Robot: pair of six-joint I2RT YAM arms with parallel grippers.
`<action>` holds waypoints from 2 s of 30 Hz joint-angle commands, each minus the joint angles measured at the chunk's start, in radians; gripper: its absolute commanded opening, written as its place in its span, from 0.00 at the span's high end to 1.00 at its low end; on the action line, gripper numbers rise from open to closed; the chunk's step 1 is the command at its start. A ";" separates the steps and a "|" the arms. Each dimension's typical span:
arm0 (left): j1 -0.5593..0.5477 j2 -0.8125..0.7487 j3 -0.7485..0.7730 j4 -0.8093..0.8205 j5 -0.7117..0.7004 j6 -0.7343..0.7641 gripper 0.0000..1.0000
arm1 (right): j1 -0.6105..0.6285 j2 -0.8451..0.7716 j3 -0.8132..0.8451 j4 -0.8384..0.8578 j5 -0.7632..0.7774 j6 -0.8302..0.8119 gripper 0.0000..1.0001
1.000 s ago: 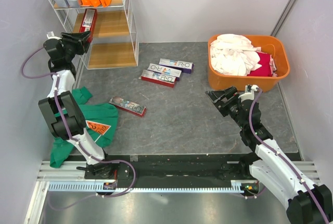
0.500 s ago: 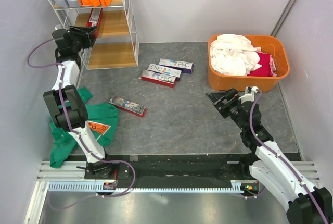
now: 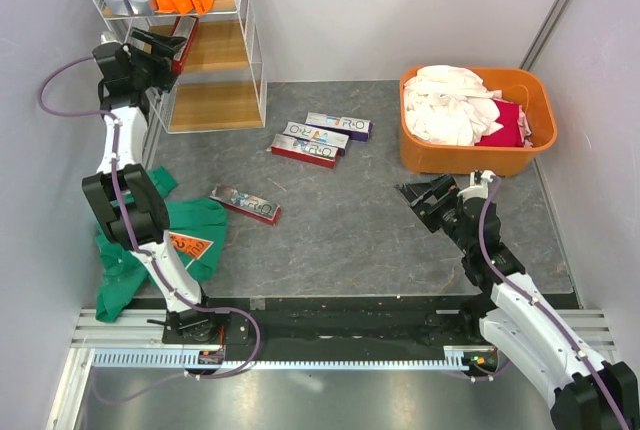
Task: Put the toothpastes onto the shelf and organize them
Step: Place the toothpaste on the shelf.
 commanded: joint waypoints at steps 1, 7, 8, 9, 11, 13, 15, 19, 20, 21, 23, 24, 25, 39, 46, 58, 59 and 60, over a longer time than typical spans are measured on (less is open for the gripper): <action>-0.001 -0.043 -0.013 -0.160 0.019 0.150 0.00 | -0.004 -0.011 -0.019 0.007 -0.014 -0.008 0.02; 0.001 -0.073 -0.061 -0.163 0.068 0.161 0.01 | -0.004 -0.011 -0.023 0.004 -0.019 -0.008 0.02; 0.001 -0.075 -0.063 -0.163 0.075 0.161 0.01 | -0.004 -0.011 -0.023 0.002 -0.022 -0.008 0.02; 0.001 -0.078 -0.066 -0.164 0.092 0.161 0.03 | -0.004 -0.013 -0.026 0.002 -0.020 -0.007 0.02; 0.001 -0.093 -0.084 -0.163 0.095 0.161 0.04 | -0.004 -0.013 -0.028 0.001 -0.020 -0.005 0.02; 0.002 -0.113 -0.112 -0.154 0.103 0.161 0.04 | -0.004 -0.016 -0.031 -0.001 -0.020 -0.005 0.02; 0.002 -0.135 -0.138 -0.120 0.111 0.153 0.05 | -0.004 -0.017 -0.034 -0.001 -0.022 -0.004 0.02; 0.002 -0.198 -0.242 -0.025 0.112 0.130 0.06 | -0.004 -0.020 -0.036 -0.002 -0.025 -0.002 0.02; 0.002 -0.219 -0.253 -0.010 0.106 0.127 0.07 | -0.004 -0.022 -0.037 -0.002 -0.025 -0.004 0.02; 0.002 -0.225 -0.262 -0.009 0.099 0.127 0.10 | -0.004 -0.022 -0.040 -0.002 -0.025 -0.004 0.02; 0.002 -0.233 -0.270 0.023 0.092 0.130 0.15 | -0.004 -0.022 -0.042 -0.004 -0.023 -0.002 0.02; 0.002 -0.225 -0.264 0.021 0.086 0.130 0.20 | -0.004 -0.022 -0.043 -0.004 -0.023 -0.004 0.02; 0.002 -0.216 -0.242 0.021 0.086 0.133 0.22 | -0.004 -0.023 -0.046 -0.002 -0.023 -0.002 0.02; 0.004 0.049 0.067 -0.043 0.126 0.157 0.57 | -0.006 0.012 -0.043 -0.002 -0.014 -0.012 0.02; -0.002 0.079 0.113 -0.011 0.200 0.185 0.56 | -0.006 0.016 -0.039 -0.002 -0.013 -0.015 0.02; -0.010 -0.418 -0.510 0.239 0.169 0.233 0.32 | -0.004 0.039 -0.042 0.005 -0.032 -0.018 0.02; -0.009 -0.441 -0.553 0.230 0.178 0.240 0.27 | -0.004 0.039 -0.045 0.007 -0.035 -0.018 0.02; -0.010 -0.461 -0.575 0.225 0.181 0.248 0.24 | -0.004 0.041 -0.043 0.008 -0.037 -0.018 0.02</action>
